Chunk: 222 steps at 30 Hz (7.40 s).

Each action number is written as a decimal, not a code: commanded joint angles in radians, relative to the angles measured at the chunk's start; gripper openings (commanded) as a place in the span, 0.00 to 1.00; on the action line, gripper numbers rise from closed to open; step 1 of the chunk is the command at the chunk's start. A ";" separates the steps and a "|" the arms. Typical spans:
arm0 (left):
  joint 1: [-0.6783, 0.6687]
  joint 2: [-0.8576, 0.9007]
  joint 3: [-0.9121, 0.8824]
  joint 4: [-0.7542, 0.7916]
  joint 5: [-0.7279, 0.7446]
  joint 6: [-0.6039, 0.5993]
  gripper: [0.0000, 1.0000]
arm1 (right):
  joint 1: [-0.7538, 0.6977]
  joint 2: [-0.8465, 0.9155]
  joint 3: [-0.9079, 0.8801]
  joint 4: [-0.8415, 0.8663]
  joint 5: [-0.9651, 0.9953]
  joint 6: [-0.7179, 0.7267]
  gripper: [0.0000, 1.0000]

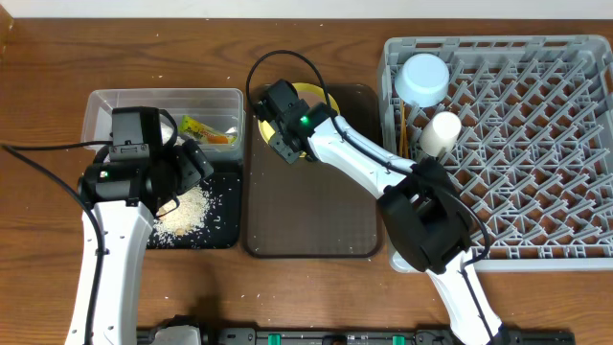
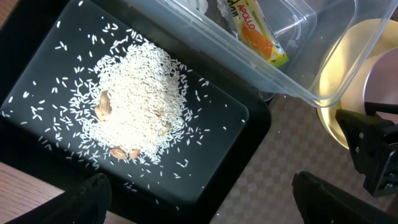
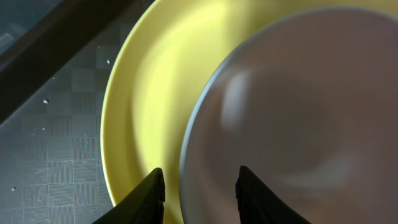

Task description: Sort waste into correct bins and load items into the dishwasher rack

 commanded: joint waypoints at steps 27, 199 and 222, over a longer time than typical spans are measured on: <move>0.004 0.002 0.014 -0.002 -0.005 0.005 0.96 | 0.000 -0.081 0.011 -0.038 0.006 -0.003 0.23; 0.004 0.002 0.014 -0.002 -0.005 0.005 0.96 | -0.851 -0.888 -0.119 -0.960 -1.110 -0.362 0.01; 0.004 0.002 0.014 -0.002 -0.005 0.005 0.96 | -1.157 -0.836 -0.866 -0.533 -1.469 -0.467 0.01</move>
